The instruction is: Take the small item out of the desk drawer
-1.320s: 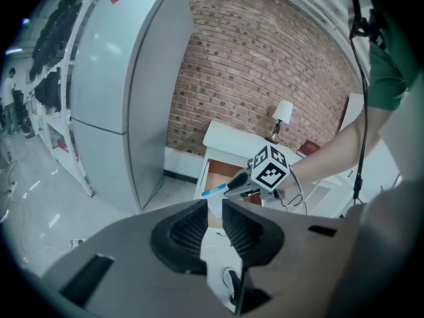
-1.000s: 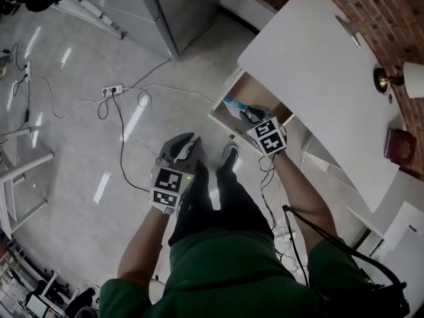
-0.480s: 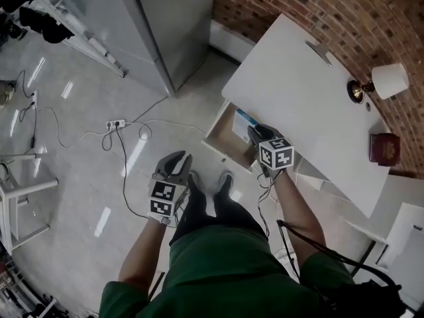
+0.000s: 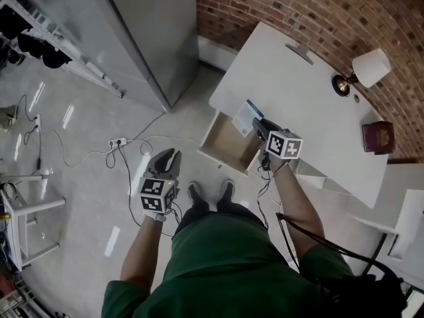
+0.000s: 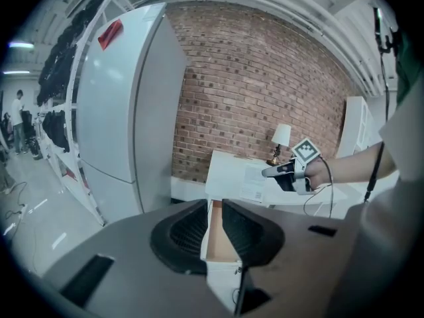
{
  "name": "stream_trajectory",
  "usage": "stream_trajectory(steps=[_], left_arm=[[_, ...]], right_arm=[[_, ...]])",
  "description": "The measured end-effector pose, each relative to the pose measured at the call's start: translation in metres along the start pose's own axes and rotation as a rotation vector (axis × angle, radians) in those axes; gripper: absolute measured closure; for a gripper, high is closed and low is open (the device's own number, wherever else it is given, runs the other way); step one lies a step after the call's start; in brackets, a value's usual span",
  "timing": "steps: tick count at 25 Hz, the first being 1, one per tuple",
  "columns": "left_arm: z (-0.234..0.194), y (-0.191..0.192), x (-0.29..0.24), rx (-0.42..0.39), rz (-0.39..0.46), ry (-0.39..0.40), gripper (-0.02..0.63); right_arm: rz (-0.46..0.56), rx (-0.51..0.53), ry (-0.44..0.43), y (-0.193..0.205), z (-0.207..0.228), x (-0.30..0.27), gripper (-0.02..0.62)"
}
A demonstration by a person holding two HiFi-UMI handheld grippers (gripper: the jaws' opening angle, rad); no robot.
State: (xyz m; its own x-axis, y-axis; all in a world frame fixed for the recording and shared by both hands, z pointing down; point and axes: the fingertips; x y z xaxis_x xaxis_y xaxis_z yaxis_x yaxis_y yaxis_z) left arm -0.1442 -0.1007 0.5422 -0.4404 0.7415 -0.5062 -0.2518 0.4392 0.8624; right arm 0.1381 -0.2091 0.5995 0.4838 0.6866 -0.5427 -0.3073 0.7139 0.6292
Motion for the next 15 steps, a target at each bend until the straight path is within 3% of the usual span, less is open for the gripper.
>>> stream_trajectory(steps=[9,15], left_arm=[[-0.008,-0.014,0.002,0.021,0.005,-0.034,0.545],[-0.016,-0.008,-0.001,0.057,-0.018,-0.048,0.545]], right_arm=[[0.071,-0.192,-0.022,-0.027,0.031,-0.009,0.502],[0.055,-0.244,-0.049,-0.031,0.041,-0.029,0.5]])
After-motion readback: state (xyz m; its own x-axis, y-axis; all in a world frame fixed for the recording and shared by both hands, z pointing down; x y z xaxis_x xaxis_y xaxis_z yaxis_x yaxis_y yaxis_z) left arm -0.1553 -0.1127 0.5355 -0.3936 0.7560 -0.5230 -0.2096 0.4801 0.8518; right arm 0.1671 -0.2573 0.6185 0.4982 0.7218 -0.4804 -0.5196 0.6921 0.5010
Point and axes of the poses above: the fingertips, and each gripper's own axes: x backward along the fingers, z to its right, y out of its underside, and after that the axes turned 10 degrees about -x, right-handed
